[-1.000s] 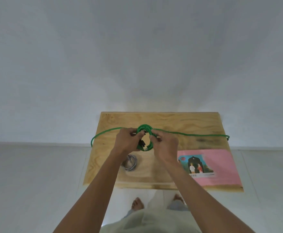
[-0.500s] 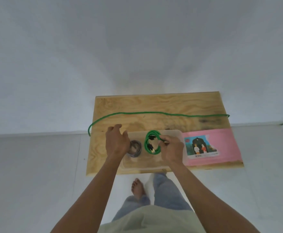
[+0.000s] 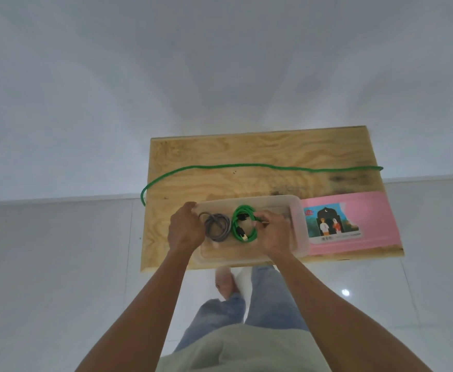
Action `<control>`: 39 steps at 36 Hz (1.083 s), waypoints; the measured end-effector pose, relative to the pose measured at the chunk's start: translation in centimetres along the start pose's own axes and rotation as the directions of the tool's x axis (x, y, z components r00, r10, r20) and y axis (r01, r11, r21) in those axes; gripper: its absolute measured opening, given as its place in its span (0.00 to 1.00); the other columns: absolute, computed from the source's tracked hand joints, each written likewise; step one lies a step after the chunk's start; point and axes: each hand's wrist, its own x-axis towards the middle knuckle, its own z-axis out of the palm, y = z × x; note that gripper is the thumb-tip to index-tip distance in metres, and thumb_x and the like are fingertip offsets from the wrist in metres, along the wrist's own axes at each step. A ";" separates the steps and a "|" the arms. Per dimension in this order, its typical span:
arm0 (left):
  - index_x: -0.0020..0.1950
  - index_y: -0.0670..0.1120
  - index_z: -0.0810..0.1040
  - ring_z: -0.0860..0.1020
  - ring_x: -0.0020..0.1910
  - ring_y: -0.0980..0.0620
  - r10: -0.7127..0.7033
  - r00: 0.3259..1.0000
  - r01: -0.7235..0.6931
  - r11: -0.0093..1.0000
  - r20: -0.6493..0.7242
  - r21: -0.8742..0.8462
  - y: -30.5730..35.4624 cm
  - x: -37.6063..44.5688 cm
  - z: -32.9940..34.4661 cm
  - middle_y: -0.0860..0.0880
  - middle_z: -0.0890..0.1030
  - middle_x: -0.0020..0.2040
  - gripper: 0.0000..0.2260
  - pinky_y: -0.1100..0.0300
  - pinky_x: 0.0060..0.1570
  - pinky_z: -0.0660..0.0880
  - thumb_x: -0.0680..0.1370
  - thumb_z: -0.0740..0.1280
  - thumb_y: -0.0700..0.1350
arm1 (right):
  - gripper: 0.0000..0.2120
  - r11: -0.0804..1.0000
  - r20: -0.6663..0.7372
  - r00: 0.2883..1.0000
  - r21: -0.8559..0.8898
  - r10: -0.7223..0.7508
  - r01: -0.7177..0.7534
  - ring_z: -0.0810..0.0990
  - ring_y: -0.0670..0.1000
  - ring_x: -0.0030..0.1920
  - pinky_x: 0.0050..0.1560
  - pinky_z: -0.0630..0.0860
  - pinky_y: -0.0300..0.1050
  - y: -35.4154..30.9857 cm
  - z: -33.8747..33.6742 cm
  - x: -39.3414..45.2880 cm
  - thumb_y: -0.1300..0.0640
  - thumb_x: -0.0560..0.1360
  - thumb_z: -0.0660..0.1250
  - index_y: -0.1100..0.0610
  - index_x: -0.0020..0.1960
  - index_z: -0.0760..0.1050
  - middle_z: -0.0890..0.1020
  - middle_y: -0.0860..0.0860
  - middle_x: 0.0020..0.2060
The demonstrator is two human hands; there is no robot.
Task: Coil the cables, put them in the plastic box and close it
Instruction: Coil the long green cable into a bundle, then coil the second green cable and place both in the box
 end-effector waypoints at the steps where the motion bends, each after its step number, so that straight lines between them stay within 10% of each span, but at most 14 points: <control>1: 0.70 0.48 0.74 0.79 0.58 0.39 0.001 1.000 -0.001 1.000 0.000 0.000 0.0 0.1 0.0 0.41 0.80 0.63 0.18 0.50 0.51 0.76 0.80 0.62 0.40 | 0.13 1.000 0.004 1.000 0.001 0.002 -0.002 0.83 0.53 0.54 0.61 0.77 0.46 0.0 0.0 0.0 0.69 0.75 0.69 0.58 0.57 0.83 0.86 0.54 0.53; 18: 0.72 0.49 0.73 0.79 0.58 0.39 0.008 1.000 -0.008 1.000 0.024 -0.015 -0.8 0.7 0.2 0.42 0.79 0.64 0.18 0.49 0.52 0.77 0.81 0.60 0.43 | 0.16 0.997 0.059 0.998 -0.080 -0.014 0.018 0.78 0.55 0.63 0.64 0.71 0.43 -1.9 -1.8 -1.3 0.65 0.79 0.62 0.59 0.65 0.78 0.81 0.55 0.62; 31: 0.70 0.44 0.75 0.76 0.65 0.42 0.142 0.982 -0.146 0.989 -0.124 -0.019 2.5 5.6 -1.4 0.42 0.79 0.66 0.17 0.49 0.60 0.73 0.82 0.63 0.47 | 0.11 0.967 -0.073 0.964 -0.025 -0.256 0.255 0.79 0.48 0.45 0.52 0.76 0.39 -8.8 -5.0 4.6 0.63 0.78 0.66 0.60 0.59 0.81 0.84 0.54 0.51; 39: 0.73 0.44 0.71 0.71 0.69 0.40 0.206 0.978 -0.205 0.954 0.016 0.217 4.9 10.8 -1.4 0.41 0.73 0.70 0.18 0.44 0.63 0.73 0.82 0.63 0.42 | 0.19 0.930 0.193 0.969 -0.301 -0.157 0.211 0.73 0.53 0.69 0.70 0.65 0.40 -8.1 -4.4 12.8 0.61 0.80 0.63 0.56 0.70 0.73 0.75 0.53 0.70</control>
